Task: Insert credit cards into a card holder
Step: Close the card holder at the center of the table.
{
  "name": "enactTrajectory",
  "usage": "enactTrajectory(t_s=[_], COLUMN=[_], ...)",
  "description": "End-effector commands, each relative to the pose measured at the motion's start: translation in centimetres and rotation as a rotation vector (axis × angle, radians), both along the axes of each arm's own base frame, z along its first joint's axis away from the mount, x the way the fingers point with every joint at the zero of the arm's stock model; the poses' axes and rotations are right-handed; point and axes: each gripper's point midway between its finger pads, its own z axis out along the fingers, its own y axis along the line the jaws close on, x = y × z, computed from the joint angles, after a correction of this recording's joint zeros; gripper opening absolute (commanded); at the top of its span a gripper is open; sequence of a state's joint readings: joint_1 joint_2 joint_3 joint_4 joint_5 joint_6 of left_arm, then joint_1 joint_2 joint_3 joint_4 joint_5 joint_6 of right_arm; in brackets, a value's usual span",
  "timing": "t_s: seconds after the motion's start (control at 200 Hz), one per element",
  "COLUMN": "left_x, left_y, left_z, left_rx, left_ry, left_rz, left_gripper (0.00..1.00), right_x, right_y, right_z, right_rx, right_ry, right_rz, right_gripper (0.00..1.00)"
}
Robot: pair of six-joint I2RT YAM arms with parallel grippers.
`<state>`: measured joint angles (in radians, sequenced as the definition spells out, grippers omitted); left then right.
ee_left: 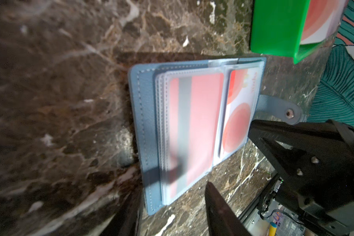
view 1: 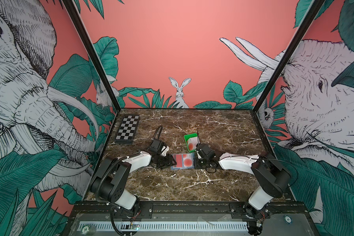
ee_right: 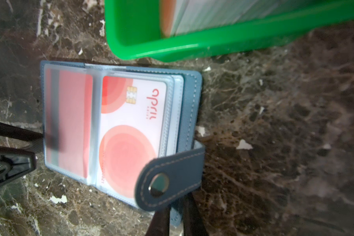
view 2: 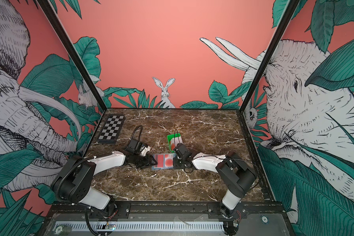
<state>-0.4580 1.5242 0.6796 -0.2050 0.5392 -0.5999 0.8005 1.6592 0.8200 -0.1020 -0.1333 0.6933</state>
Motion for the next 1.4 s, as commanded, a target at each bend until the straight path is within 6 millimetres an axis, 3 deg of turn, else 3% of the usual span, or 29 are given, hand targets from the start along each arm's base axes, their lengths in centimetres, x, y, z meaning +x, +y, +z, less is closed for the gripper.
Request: enactTrajectory(t_s=[0.0, 0.15, 0.645, 1.396], left_x=[0.0, 0.1, 0.5, 1.4], left_y=[-0.3, -1.6, -2.9, -7.5], left_z=[0.0, 1.5, 5.4, 7.4], left_rx=[-0.034, -0.123, -0.21, -0.282], left_ry=[-0.021, -0.039, -0.116, -0.175], left_rz=[-0.028, -0.049, -0.072, -0.138], left_gripper=[0.5, 0.5, 0.51, 0.53], right_x=[-1.2, -1.4, -1.4, -0.9], right_y=[-0.2, -0.3, 0.2, 1.1], right_z=[-0.5, -0.7, -0.6, 0.4], right_rx=[-0.012, -0.022, -0.009, 0.03], right_ry=[0.022, 0.025, 0.018, 0.011], right_rz=[0.009, 0.009, 0.022, 0.009], right_gripper=[0.13, 0.13, 0.13, 0.16])
